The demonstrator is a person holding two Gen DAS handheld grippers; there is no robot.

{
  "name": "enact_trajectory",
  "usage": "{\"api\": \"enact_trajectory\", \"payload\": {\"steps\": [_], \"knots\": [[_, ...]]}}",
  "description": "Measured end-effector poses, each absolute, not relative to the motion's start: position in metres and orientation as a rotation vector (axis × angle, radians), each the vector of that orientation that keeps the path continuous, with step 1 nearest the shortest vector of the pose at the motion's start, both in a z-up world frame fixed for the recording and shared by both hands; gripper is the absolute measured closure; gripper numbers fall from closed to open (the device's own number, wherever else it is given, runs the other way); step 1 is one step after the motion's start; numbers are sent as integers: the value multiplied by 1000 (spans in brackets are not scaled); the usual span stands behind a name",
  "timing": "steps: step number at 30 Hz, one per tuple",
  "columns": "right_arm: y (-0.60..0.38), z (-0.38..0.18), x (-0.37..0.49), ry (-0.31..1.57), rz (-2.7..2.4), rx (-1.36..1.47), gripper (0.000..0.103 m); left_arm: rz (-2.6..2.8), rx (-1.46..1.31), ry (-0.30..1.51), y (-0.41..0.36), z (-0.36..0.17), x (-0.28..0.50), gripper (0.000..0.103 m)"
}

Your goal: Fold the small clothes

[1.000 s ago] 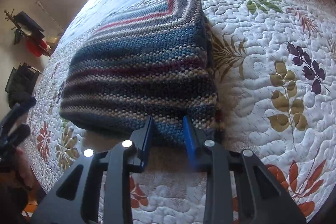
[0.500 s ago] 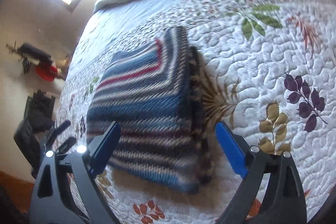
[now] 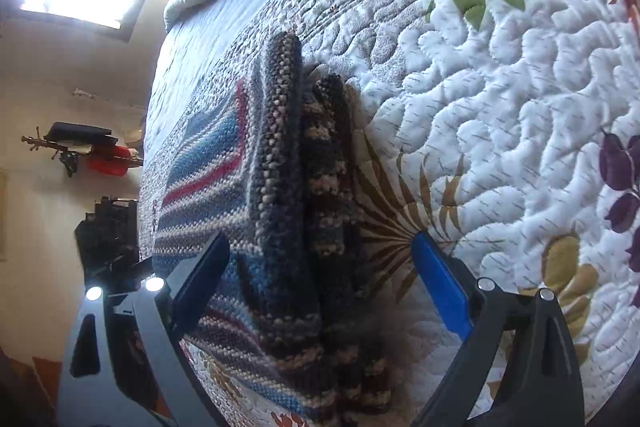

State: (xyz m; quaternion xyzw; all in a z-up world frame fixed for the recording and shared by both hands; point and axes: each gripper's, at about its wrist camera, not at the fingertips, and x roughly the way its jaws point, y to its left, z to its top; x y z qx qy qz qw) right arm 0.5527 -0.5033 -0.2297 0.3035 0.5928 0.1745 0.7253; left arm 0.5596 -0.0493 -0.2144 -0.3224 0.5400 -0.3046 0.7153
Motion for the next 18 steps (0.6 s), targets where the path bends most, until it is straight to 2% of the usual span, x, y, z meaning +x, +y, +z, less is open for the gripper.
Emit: {"api": "enact_trajectory", "payload": {"steps": [5, 12, 18], "knots": [[-506, -235, 563, 1290, 409, 703, 11, -750, -863, 1218, -46, -240, 575, 9], [-523, -242, 573, 1277, 445, 779, 8, -793, -864, 1212, -57, -254, 581, 8], [-500, -246, 584, 1301, 547, 774, 5, -845, -878, 1191, -68, -257, 588, 7]]}}
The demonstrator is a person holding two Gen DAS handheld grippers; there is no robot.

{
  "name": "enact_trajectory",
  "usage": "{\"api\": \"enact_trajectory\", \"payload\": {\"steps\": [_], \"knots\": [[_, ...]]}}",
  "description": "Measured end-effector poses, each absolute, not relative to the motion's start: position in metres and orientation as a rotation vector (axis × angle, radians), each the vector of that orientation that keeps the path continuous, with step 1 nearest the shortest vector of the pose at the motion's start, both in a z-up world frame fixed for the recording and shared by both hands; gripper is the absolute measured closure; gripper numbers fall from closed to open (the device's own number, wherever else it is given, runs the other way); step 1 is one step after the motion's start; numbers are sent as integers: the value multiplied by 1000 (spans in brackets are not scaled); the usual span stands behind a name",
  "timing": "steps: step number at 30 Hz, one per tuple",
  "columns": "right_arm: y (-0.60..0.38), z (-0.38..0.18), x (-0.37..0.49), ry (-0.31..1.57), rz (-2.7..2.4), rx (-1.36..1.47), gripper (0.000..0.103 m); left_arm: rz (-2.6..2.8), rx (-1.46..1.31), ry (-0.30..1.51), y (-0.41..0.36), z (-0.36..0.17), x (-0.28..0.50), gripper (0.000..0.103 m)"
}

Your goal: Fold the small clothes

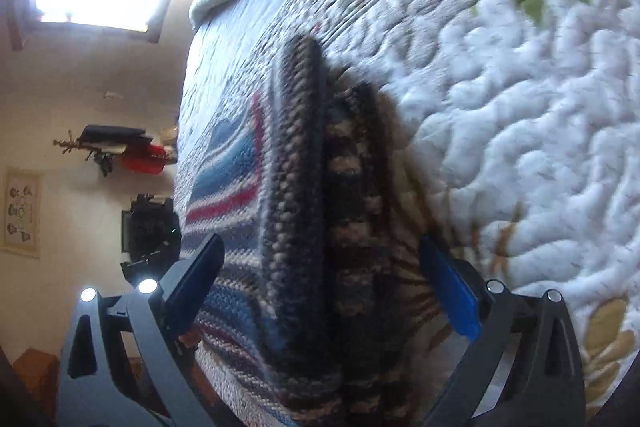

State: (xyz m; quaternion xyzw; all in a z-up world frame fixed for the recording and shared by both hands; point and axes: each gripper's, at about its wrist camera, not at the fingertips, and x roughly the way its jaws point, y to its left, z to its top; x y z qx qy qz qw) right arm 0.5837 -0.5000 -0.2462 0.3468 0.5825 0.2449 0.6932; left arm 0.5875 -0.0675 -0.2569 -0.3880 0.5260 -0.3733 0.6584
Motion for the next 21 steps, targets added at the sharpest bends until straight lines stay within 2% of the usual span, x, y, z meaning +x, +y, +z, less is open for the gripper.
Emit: {"api": "enact_trajectory", "payload": {"steps": [5, 7, 9, 10, 12, 14, 21], "knots": [[-485, -251, 585, 1320, 626, 765, 7, -842, -851, 1219, -79, -260, 597, 5], [-483, -251, 584, 1318, 623, 755, 19, -832, -830, 1240, -85, -261, 600, 5], [-484, -254, 581, 1321, 613, 738, 40, -825, -806, 1250, -90, -261, 601, 6], [-485, -255, 580, 1320, 613, 734, 44, -824, -798, 1245, -92, -260, 600, 6], [-487, -255, 577, 1311, 604, 728, 55, -809, -740, 1249, -97, -259, 600, 22], [-488, -256, 573, 1300, 593, 717, 57, -793, -733, 1254, -99, -258, 601, 31], [-475, -242, 559, 1249, 531, 685, 63, -733, -631, 1262, -113, -234, 596, 43]]}}
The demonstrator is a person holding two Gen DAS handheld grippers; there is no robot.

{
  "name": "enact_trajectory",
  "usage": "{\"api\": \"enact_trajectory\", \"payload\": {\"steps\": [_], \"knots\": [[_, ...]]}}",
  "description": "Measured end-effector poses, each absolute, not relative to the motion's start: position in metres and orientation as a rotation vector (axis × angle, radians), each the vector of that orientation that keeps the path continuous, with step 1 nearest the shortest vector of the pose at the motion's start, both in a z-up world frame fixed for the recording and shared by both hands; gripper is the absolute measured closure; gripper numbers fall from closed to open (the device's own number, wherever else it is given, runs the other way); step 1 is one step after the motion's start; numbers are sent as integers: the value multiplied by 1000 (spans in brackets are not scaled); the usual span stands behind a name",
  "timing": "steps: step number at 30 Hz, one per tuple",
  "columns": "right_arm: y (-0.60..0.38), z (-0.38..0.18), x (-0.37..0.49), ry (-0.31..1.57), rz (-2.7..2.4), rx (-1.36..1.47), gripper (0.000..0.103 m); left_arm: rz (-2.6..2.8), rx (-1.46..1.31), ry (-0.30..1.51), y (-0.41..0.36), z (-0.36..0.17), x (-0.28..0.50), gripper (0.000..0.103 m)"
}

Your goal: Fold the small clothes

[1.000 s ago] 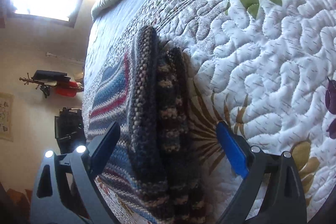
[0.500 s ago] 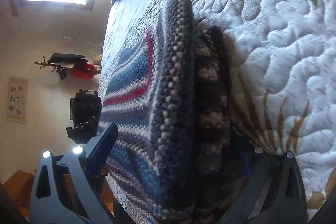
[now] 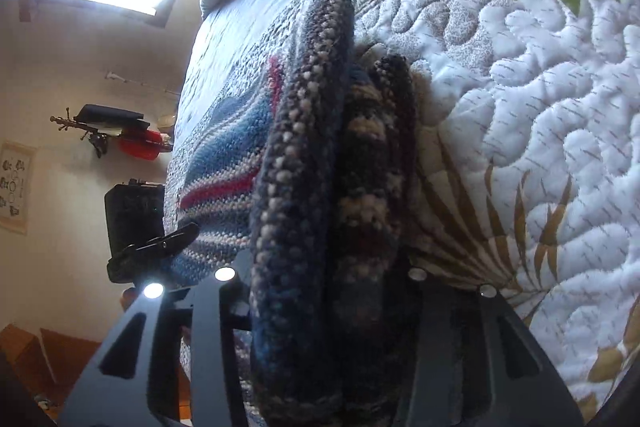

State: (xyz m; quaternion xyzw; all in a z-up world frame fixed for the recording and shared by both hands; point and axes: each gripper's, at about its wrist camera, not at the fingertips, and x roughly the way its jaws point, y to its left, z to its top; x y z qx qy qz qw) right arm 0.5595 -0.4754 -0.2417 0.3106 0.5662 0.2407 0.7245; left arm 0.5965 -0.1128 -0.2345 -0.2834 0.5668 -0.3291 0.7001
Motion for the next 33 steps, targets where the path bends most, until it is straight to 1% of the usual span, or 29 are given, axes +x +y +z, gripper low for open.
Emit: {"api": "enact_trajectory", "payload": {"steps": [4, 8, 16, 20, 26, 30, 33], "knots": [[-461, -222, 547, 1220, 518, 673, 64, -732, -609, 1257, -109, -214, 588, 45], [-432, -202, 528, 1207, 557, 658, 64, -730, -611, 1249, -89, -197, 572, 45], [-343, -169, 468, 1158, 651, 653, 64, -703, -598, 1184, -1, -154, 496, 45], [-277, -159, 430, 1137, 694, 625, 64, -663, -614, 1140, 53, -143, 450, 45], [-195, -151, 395, 1135, 743, 532, 64, -585, -670, 1090, 141, -159, 375, 45], [-145, -166, 370, 1175, 758, 506, 64, -551, -675, 1092, 184, -182, 338, 45], [-125, -181, 356, 1195, 749, 505, 64, -548, -686, 1107, 203, -199, 323, 45]]}}
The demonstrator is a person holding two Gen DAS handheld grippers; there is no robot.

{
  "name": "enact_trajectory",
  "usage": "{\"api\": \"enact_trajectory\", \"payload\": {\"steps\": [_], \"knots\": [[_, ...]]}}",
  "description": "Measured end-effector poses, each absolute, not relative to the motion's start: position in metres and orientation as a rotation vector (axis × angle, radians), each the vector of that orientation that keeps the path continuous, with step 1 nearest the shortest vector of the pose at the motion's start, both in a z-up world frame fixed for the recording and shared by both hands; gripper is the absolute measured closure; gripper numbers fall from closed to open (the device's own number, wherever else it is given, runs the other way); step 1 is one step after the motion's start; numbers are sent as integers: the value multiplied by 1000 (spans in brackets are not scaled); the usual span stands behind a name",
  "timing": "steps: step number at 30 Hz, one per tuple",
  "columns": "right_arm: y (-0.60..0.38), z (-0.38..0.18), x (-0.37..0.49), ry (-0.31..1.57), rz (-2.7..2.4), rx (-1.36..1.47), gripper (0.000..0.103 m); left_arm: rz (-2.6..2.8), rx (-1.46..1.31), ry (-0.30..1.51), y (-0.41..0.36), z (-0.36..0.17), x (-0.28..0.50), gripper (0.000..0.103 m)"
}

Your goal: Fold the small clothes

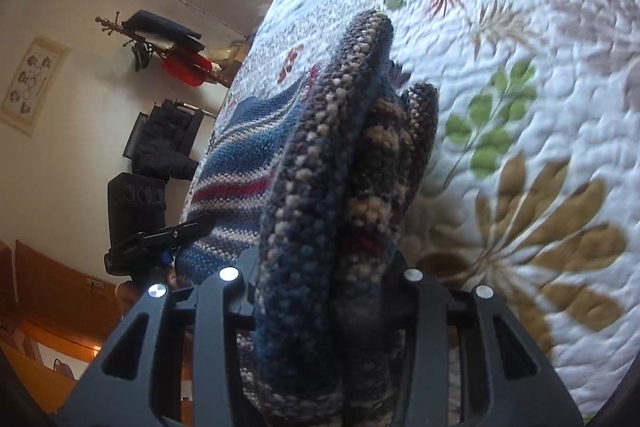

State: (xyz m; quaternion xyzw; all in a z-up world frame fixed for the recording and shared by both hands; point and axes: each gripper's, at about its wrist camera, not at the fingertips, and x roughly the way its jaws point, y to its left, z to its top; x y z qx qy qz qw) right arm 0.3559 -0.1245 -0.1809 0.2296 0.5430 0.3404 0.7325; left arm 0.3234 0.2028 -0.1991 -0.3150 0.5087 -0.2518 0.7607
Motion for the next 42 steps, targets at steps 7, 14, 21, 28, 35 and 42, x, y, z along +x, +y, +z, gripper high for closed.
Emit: {"api": "enact_trajectory", "payload": {"steps": [7, 14, 21, 28, 35, 42], "knots": [[-135, -213, 352, 1234, 722, 607, 55, -561, -757, 1127, 218, -228, 319, 40], [-184, -179, 378, 1170, 669, 652, 29, -472, -716, 1009, 244, -191, 286, 25], [-152, -175, 433, 1223, 677, 575, 42, -605, -594, 854, 191, -139, 224, 25], [-139, -173, 445, 1166, 698, 525, 94, -632, -610, 873, 163, -157, 197, 25], [-153, -217, 452, 1239, 608, 582, 88, -617, -649, 917, 156, -181, 189, 25], [-167, -139, 376, 1083, 717, 478, 75, -641, -685, 892, 161, -172, 180, 22]]}}
